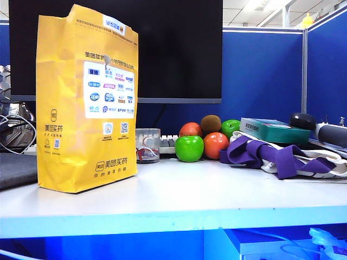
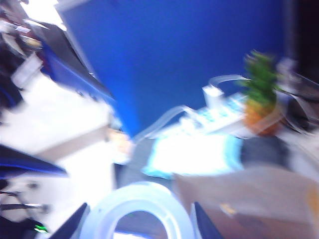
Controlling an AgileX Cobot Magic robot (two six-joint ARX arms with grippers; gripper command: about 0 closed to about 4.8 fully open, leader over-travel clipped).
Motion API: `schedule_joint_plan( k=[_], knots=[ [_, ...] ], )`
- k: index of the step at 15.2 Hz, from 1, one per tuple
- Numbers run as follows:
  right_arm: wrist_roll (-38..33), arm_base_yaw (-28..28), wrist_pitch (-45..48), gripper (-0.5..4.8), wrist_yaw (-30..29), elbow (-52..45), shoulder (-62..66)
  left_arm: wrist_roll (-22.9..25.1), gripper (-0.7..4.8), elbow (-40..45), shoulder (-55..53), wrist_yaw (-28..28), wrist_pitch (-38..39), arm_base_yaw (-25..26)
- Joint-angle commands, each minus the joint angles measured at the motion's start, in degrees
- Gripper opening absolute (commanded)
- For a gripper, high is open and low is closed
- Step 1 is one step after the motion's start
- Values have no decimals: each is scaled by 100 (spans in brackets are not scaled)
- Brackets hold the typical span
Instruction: Pick up the transparent tape and throw it into the yellow paper bag.
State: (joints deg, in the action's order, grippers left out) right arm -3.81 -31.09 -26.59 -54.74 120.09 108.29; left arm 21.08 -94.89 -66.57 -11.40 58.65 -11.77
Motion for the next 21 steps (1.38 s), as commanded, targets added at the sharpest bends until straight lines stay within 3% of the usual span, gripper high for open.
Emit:
schedule_joint_plan(
  k=[1, 6, 7, 8, 11, 14, 16, 17, 19, 21],
  knots=[
    [-431, -136, 420, 216, -216, 238, 424, -11, 479, -22, 15, -20, 92, 177],
    [-581, -199, 649, 220, -168, 238, 879, -13, 479, 11, -39, -22, 39, 177],
    [-595, -216, 789, 301, 0, 238, 876, -11, 479, 15, -39, -22, 39, 177],
    [-859, -232, 1067, 479, 76, 238, 876, -7, 479, 15, -39, -22, 37, 177],
    [-870, -170, 1169, 479, 118, 243, 802, -55, 479, 13, -35, 24, 48, 177],
    [-780, 326, 1176, 479, 697, 243, 175, 129, 479, 4, 240, 24, 50, 177],
    [151, 734, 557, 479, 1318, 243, -671, 254, 479, 4, 699, 503, 52, 177],
    [374, 752, 361, 479, 1499, 243, -826, 251, 479, 4, 772, 544, 55, 177],
    [1515, 752, -704, 479, 2317, 238, -1523, 245, 479, 31, 1062, 564, 92, 177],
    [1840, 743, -1464, 479, 2664, 229, -2037, 190, 479, 153, 1384, 739, 101, 177]
  ],
)
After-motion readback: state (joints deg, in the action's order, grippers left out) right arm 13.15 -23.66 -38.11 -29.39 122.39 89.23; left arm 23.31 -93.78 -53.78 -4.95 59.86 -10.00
